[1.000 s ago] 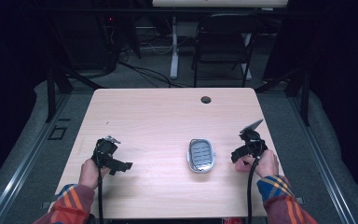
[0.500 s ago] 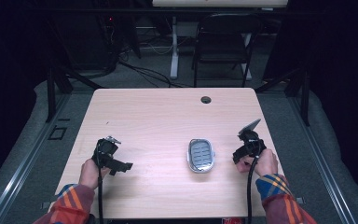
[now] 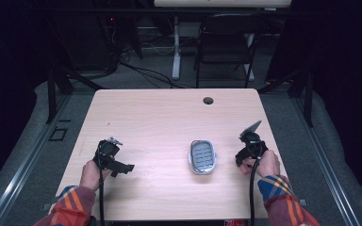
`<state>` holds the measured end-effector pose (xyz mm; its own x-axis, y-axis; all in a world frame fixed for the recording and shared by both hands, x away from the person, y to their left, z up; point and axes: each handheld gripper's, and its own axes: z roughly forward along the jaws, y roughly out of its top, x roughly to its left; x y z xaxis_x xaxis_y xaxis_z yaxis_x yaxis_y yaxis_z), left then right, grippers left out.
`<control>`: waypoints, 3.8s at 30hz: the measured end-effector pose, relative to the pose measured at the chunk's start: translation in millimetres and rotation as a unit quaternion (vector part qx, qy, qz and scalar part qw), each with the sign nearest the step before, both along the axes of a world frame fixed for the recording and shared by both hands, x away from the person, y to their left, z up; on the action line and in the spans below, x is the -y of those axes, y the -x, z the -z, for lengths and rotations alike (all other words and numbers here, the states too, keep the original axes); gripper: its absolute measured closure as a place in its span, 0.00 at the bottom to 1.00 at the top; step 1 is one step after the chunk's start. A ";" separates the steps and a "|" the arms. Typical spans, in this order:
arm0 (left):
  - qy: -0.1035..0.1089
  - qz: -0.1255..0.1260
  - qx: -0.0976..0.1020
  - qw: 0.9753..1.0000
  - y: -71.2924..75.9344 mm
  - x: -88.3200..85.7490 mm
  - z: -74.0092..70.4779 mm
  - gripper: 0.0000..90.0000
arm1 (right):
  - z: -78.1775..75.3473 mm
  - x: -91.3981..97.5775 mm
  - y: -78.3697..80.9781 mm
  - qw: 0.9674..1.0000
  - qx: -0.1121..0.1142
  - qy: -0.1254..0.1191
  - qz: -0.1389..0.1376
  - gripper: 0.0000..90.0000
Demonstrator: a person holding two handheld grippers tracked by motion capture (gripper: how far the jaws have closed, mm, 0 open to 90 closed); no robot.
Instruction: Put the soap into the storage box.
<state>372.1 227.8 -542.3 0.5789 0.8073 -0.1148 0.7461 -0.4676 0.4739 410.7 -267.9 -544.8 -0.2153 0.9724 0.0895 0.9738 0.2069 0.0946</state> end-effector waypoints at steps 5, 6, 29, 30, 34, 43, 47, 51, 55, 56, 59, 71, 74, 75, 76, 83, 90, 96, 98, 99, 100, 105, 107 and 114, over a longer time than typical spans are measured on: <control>-0.001 0.002 -0.002 1.000 0.0 0.3 0.3 0.00 | 0.3 -1.3 0.6 1.000 0.002 0.007 -0.008 0.40; -0.001 0.002 -0.002 1.000 0.0 0.3 0.3 0.00 | 0.3 -1.4 0.6 1.000 0.002 0.006 -0.009 0.40; 0.000 0.002 -0.002 1.000 0.4 0.4 -0.2 0.00 | -0.6 -4.0 0.8 0.999 -0.009 0.011 -0.029 0.41; 0.001 0.002 -0.002 1.000 0.5 0.4 -0.2 0.00 | -0.5 -4.6 1.3 0.999 -0.006 0.014 -0.028 0.41; 0.000 0.003 -0.002 1.000 0.7 0.6 -0.3 0.00 | -5.0 -3.7 1.3 0.999 -0.009 0.013 -0.032 0.41; 0.005 -0.004 -0.005 1.000 -1.0 -0.4 1.3 0.00 | -20.4 -0.1 3.3 0.999 0.007 -0.004 -0.035 0.41; 0.009 -0.006 -0.006 1.000 -1.1 0.4 1.6 0.00 | -26.7 3.9 3.7 0.999 0.018 -0.018 -0.033 0.41; 0.011 -0.002 -0.002 1.000 0.4 0.6 0.3 0.00 | -27.3 7.4 4.0 0.999 0.011 -0.020 -0.032 0.41; 0.006 0.002 0.006 1.000 3.8 -2.6 -1.3 0.00 | -30.2 7.8 3.7 0.999 0.006 -0.019 -0.036 0.41; 0.006 0.001 0.007 1.000 4.1 -3.5 -1.8 0.00 | -31.3 7.1 4.1 0.999 0.009 -0.018 -0.036 0.41; 0.007 0.001 0.011 1.000 4.6 -4.0 -2.8 0.00 | -35.9 5.4 5.2 0.999 0.013 -0.022 -0.040 0.41; 0.007 0.017 0.013 1.000 5.3 -0.4 -2.9 0.00 | -45.1 2.8 3.3 0.998 0.010 -0.020 -0.050 0.41; 0.005 0.021 0.011 1.000 5.0 0.6 -2.4 0.00 | -45.4 1.0 2.3 0.998 0.006 -0.021 -0.055 0.41; 0.004 0.022 0.011 1.000 4.8 0.7 -2.3 0.00 | -46.0 -0.2 2.3 0.998 0.006 -0.020 -0.055 0.41; 0.004 0.022 0.011 1.000 4.8 0.7 -2.3 0.00 | -46.9 -1.0 1.9 0.998 0.007 -0.022 -0.058 0.41; 0.007 0.020 0.014 1.000 6.1 0.6 -3.0 0.00 | -56.3 -6.3 0.5 0.998 0.015 -0.026 -0.064 0.41; 0.007 0.023 0.018 1.000 8.6 1.8 -4.9 0.00 | -65.6 -13.0 -0.1 0.996 0.016 -0.037 -0.077 0.41; 0.009 0.022 0.014 1.000 6.9 1.7 -3.4 0.00 | -70.9 -18.0 0.0 0.995 0.019 -0.038 -0.087 0.41; 0.008 0.022 0.014 1.000 7.1 1.9 -3.1 0.00 | -71.7 -19.0 0.1 0.995 0.017 -0.039 -0.091 0.41; 0.009 0.022 0.014 1.000 7.1 1.9 -3.2 0.00 | -72.4 -19.3 0.1 0.995 0.016 -0.038 -0.093 0.41; 0.009 0.022 0.014 1.000 7.1 1.9 -3.2 0.00 | -74.1 -19.8 -0.5 0.994 0.009 -0.034 -0.101 0.41; 0.009 0.023 0.014 1.000 6.6 0.7 -3.0 0.00 | -75.4 -26.7 1.0 0.994 0.016 -0.042 -0.100 0.41; 0.009 0.022 0.014 1.000 6.6 0.6 -2.9 0.00 | -76.4 -27.8 0.5 0.994 0.013 -0.042 -0.104 0.41; 0.008 0.021 0.013 1.000 7.2 -0.1 -3.2 0.00 | -78.6 -39.3 -1.0 0.992 0.007 -0.037 -0.117 0.41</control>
<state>364.9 227.9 -539.1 0.6151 0.7805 -0.1120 0.7135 -0.4905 0.5004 411.6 -228.5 -466.1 -0.4369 0.8862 0.1540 0.8980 0.4198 0.1316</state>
